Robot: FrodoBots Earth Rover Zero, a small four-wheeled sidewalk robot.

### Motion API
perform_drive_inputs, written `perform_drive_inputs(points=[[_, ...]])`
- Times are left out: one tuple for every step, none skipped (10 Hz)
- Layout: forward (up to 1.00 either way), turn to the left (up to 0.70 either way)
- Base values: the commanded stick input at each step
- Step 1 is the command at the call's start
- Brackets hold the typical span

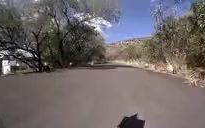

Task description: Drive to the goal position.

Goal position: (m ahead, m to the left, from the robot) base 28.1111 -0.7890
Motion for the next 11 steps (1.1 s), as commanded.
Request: perform_drive_inputs(points=[[0.5, -0.5], [0.5, -0.27], [0.5, -0.02], [0.5, 0.0], [0.5, 0.0], [0.5, 0.0], [0.5, 0.0], [0.5, 0.0], [0.5, 0.0], [0.5, 0.0], [0.5, 0.0]])
